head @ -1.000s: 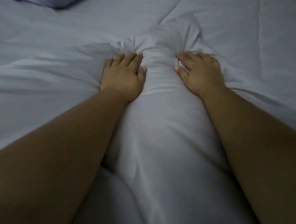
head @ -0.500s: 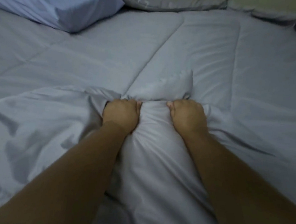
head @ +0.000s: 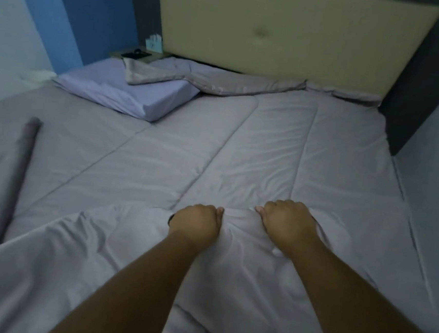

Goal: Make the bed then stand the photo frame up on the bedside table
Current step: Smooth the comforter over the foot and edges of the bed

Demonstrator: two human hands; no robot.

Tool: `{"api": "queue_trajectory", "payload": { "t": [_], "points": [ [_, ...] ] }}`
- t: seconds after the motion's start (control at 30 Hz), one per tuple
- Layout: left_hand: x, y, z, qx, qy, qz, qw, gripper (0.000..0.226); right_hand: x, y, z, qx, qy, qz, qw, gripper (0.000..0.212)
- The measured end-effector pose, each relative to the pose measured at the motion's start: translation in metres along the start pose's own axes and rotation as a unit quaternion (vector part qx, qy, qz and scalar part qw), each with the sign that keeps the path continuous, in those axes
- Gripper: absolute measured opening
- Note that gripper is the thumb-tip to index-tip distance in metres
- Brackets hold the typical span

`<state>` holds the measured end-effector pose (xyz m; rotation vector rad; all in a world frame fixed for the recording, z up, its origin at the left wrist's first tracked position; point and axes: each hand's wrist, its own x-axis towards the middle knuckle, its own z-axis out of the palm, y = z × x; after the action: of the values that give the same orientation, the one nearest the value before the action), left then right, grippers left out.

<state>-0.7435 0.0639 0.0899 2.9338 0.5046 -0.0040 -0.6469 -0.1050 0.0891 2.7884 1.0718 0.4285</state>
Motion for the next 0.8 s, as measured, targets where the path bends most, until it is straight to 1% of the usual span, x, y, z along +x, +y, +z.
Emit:
{"api": "queue_trajectory", "payload": {
  "t": [0.03,0.07,0.13,0.23,0.3,0.4,0.5,0.57,0.7,0.8],
  "points": [
    [-0.016,0.007,-0.014,-0.001,0.004,-0.001,1.000,0.052,-0.012,0.003,-0.021,0.008,0.018,0.003,1.000,0.043],
    [-0.034,0.015,-0.028,-0.004,0.006,0.000,1.000,0.052,-0.026,0.007,-0.038,0.011,0.020,-0.003,1.000,0.044],
    [-0.073,0.032,-0.053,-0.008,0.007,0.002,1.000,0.052,-0.059,0.012,-0.079,0.014,0.036,-0.021,0.999,0.039],
    [-0.139,0.061,-0.086,-0.002,0.004,-0.002,1.000,0.054,-0.123,0.018,-0.148,0.005,0.008,-0.031,0.999,0.038],
    [-0.187,0.081,-0.105,0.007,-0.008,-0.001,1.000,0.054,-0.169,0.020,-0.181,0.022,-0.034,-0.040,0.998,0.043],
    [-0.255,0.107,-0.129,0.032,-0.063,0.007,0.997,0.054,-0.235,0.019,-0.217,0.080,-0.143,0.008,0.987,0.048],
    [-0.326,0.127,-0.131,0.066,-0.149,0.032,0.986,0.056,-0.302,0.012,-0.228,0.095,-0.249,0.013,0.964,0.052],
    [-0.365,0.131,-0.119,0.082,-0.201,0.037,0.975,0.056,-0.339,0.000,-0.228,0.094,-0.299,0.003,0.950,0.053],
    [-0.421,0.126,-0.079,0.075,-0.275,0.025,0.958,0.057,-0.396,-0.030,-0.211,0.091,-0.378,-0.017,0.921,0.049],
    [-0.447,0.121,-0.033,0.082,-0.307,0.034,0.947,0.052,-0.426,-0.053,-0.179,0.133,-0.412,0.026,0.901,0.044]
  ]
}}
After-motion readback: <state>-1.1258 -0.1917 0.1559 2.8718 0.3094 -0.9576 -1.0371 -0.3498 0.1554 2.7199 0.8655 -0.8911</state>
